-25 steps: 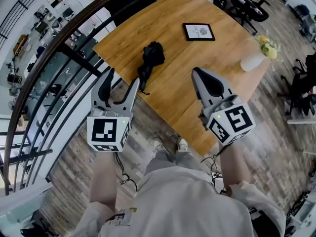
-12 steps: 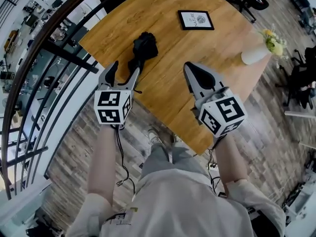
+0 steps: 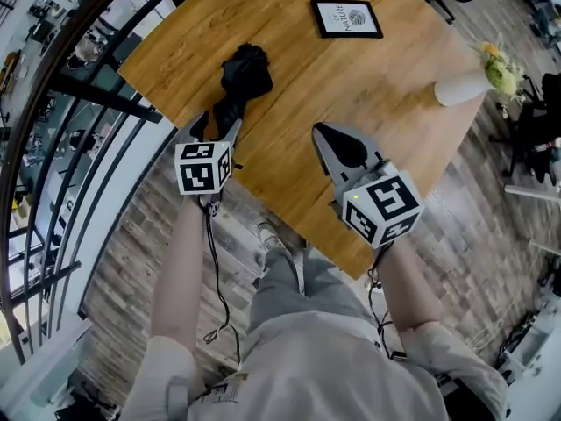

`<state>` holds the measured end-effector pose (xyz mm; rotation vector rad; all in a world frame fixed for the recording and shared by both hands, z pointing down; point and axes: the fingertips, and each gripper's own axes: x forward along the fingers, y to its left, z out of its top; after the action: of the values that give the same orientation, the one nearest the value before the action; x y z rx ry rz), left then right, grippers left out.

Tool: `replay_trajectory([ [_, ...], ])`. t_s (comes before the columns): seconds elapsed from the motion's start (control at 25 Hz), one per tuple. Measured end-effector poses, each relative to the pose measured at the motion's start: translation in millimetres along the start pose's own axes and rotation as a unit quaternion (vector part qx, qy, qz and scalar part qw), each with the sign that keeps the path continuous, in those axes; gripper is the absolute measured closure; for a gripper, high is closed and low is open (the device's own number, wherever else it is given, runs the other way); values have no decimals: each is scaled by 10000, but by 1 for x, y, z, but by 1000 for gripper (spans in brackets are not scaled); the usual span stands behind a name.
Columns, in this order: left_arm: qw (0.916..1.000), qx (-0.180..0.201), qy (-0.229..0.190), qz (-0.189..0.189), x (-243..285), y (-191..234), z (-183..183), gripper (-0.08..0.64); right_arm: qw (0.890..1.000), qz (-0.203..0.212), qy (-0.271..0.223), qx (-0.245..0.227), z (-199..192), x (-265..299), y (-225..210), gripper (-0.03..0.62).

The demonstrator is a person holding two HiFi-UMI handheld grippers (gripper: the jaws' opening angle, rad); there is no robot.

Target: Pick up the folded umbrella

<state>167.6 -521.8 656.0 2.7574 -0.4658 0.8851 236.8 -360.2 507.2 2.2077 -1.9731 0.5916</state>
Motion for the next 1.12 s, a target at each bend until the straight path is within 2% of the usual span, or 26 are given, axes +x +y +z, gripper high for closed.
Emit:
replay_trajectory([
  [0.32, 9982, -88, 593, 1, 49, 6, -42, 261, 9996, 51, 228, 160, -30, 4, -6, 565],
  [0.48, 9951, 290, 947, 1, 63, 4, -59, 261, 9993, 90, 353, 116, -43, 0, -4, 565],
  [0.64, 9931, 311, 1123, 84, 74, 8, -71, 262, 9981, 228, 554, -143, -56, -6, 4, 565],
  [0.72, 9929, 302, 1144, 122, 76, 11, -74, 297, 9977, 273, 606, -163, -61, -10, 7, 565],
  [0.84, 9932, 153, 1151, -32, 69, 8, -69, 338, 9978, 257, 604, -115, -62, -19, 10, 565],
  [1.12, 9918, -282, 1185, -394, 41, -19, -69, 367, 9975, 208, 572, 368, -70, -44, 6, 565],
])
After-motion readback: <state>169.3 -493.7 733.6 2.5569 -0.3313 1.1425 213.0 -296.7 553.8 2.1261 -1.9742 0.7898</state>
